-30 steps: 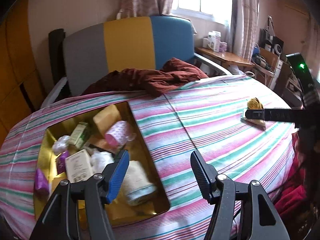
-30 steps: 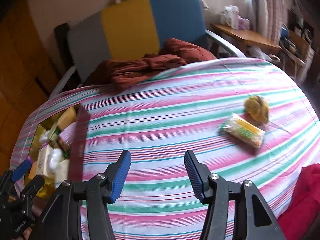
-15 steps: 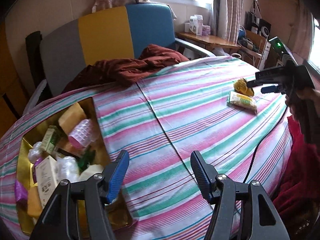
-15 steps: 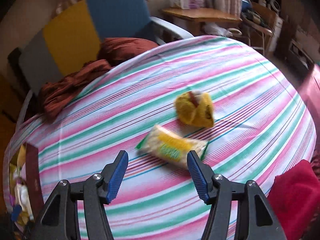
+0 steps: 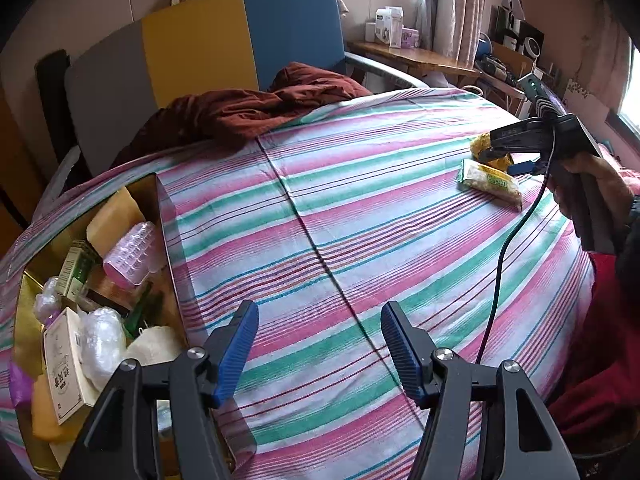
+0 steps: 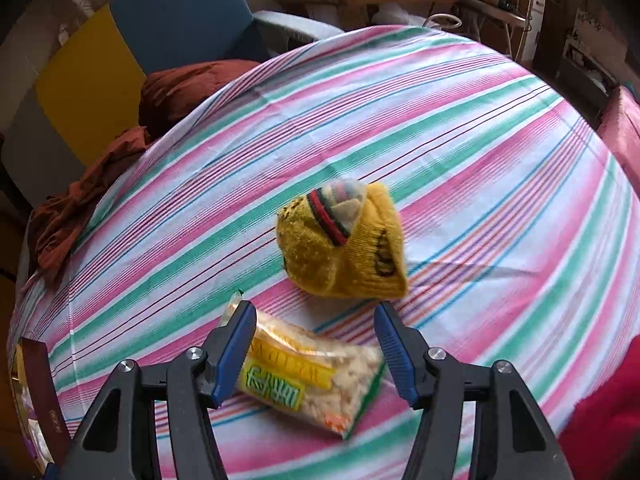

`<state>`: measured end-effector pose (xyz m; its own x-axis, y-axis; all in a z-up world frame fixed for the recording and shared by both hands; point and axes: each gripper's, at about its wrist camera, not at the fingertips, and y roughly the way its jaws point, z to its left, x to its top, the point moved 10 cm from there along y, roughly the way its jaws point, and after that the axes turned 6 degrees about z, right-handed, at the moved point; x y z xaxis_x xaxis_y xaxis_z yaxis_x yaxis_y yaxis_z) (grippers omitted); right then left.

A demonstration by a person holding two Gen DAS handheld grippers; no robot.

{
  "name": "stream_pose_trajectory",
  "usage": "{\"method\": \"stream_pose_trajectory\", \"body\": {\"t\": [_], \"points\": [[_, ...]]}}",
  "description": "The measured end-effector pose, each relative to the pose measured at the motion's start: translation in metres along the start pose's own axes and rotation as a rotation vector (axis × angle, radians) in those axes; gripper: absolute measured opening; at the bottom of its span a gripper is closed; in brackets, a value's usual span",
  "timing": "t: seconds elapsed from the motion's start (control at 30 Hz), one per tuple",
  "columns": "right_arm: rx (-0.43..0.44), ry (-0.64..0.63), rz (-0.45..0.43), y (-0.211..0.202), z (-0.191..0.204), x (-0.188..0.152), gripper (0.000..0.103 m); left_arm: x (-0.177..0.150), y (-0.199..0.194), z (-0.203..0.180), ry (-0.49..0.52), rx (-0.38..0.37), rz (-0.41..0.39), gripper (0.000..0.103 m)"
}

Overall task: Organize objects
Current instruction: 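Grasp the WEIDAN snack bag with the left tool while the right tool approaches the plush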

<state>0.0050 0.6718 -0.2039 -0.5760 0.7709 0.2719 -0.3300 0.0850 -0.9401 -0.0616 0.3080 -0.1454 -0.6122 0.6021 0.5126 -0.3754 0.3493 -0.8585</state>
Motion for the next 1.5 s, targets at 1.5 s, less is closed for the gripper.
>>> {"method": "stream_pose_trajectory", "body": {"t": [1.5], "points": [[-0.023, 0.121, -0.179, -0.055, -0.044, 0.014, 0.064, 0.121, 0.117, -0.144, -0.017, -0.265, 0.218, 0.064]]}}
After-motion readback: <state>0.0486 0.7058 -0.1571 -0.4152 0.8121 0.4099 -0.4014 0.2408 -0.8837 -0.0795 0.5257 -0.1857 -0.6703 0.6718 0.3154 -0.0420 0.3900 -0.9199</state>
